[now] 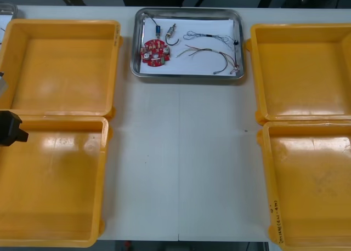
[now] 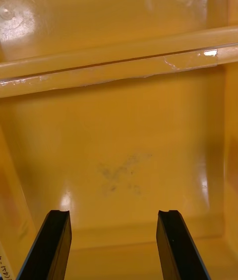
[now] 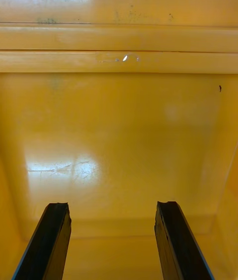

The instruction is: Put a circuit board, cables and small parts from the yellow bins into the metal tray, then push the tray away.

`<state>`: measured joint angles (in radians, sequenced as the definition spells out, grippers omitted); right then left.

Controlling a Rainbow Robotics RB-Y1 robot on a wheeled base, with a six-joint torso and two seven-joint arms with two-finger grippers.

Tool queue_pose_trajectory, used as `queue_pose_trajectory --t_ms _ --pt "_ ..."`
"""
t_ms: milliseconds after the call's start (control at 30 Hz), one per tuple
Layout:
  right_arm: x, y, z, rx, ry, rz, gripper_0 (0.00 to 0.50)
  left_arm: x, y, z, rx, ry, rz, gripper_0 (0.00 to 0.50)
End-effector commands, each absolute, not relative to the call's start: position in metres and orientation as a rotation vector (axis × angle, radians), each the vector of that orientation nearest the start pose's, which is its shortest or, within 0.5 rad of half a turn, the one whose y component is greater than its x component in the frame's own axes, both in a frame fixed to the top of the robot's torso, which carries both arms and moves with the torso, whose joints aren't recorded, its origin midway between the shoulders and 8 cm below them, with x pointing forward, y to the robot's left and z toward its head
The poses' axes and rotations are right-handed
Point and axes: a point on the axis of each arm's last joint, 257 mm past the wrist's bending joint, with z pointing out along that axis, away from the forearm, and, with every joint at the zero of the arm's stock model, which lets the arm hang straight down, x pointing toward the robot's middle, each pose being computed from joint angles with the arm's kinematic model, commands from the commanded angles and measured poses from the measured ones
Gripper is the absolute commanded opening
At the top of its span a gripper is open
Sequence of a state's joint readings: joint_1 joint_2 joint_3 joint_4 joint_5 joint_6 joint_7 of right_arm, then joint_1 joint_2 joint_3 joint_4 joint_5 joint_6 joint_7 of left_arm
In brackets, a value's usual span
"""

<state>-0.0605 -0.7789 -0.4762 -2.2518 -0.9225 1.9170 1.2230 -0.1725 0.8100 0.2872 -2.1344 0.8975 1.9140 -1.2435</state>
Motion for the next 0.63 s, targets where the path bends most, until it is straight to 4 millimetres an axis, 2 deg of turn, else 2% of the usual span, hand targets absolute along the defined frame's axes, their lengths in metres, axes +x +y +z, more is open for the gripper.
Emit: queue_pose_trajectory --t_ms 33,633 --pt "0.3526 -0.4032 -0.1364 0.077 2.619 -0.042 0.5 0.3662 0.3883 -0.1616 -0.026 2.723 0.036 0.5" --pt "0.3526 -0.4032 -0.1364 0.077 2.619 -0.042 0.5 0.3662 0.3883 -0.1616 -0.026 2.723 0.036 0.5"
